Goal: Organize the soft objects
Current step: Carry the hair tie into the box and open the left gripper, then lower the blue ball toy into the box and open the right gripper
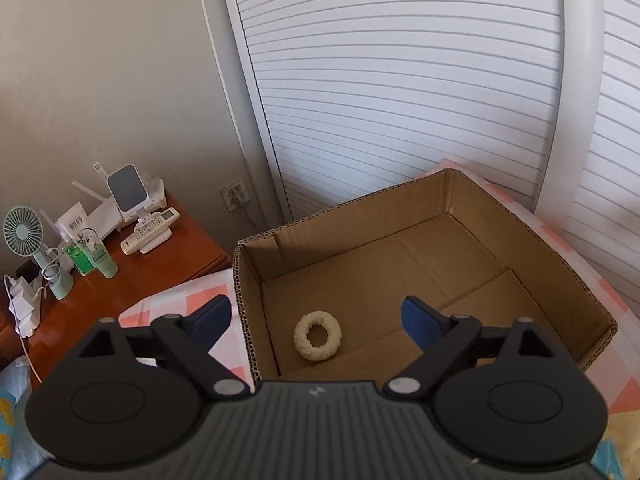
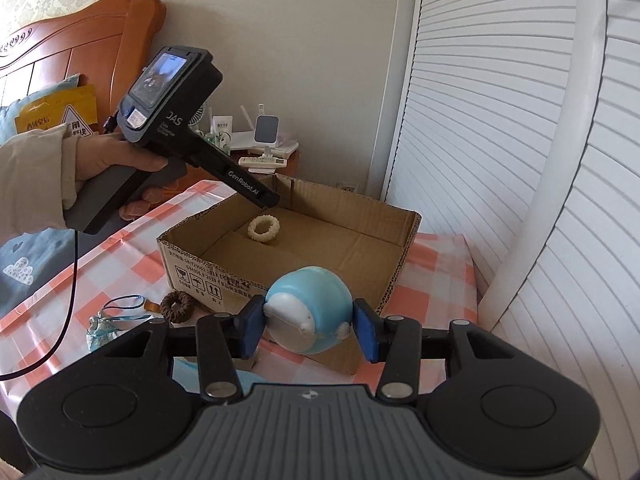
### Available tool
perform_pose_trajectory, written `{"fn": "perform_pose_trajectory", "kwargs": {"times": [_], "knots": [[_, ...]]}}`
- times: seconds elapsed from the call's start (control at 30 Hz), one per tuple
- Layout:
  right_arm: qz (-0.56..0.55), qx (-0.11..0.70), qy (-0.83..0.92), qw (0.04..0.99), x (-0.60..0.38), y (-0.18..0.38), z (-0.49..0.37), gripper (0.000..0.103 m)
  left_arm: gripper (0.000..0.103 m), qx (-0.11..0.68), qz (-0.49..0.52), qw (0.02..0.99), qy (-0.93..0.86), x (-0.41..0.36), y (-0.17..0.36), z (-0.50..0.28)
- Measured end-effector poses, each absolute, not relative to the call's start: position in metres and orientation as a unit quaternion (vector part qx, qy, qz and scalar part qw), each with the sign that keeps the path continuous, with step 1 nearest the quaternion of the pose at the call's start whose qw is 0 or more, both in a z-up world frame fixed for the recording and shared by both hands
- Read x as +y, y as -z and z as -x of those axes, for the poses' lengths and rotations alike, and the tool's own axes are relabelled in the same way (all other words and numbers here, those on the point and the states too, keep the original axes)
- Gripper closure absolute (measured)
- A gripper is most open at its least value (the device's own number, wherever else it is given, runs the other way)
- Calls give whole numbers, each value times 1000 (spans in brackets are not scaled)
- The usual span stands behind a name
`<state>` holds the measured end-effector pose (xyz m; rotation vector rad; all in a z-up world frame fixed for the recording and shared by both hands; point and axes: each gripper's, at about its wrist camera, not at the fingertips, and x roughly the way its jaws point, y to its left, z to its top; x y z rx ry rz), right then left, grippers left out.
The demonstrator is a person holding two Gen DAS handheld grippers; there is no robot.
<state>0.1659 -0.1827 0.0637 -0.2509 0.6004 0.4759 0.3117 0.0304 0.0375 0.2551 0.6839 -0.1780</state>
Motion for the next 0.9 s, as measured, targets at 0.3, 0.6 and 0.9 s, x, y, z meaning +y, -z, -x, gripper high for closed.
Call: {"fn": "perform_pose_trajectory", "kwargs": {"times": [0.3,0.6,0.9], "knots": [[114,302,-223,920,-171,-67,-175,51,1,302,-125,940,95,44,-59,-224],[118,321,-209,916,-148,-64,-224,51,1,269,-116,955,48,49,-43,-121],[119,347,-173,914,-126,-51,-322,40,1,315,-84,944,42,55,-22,-85]]}}
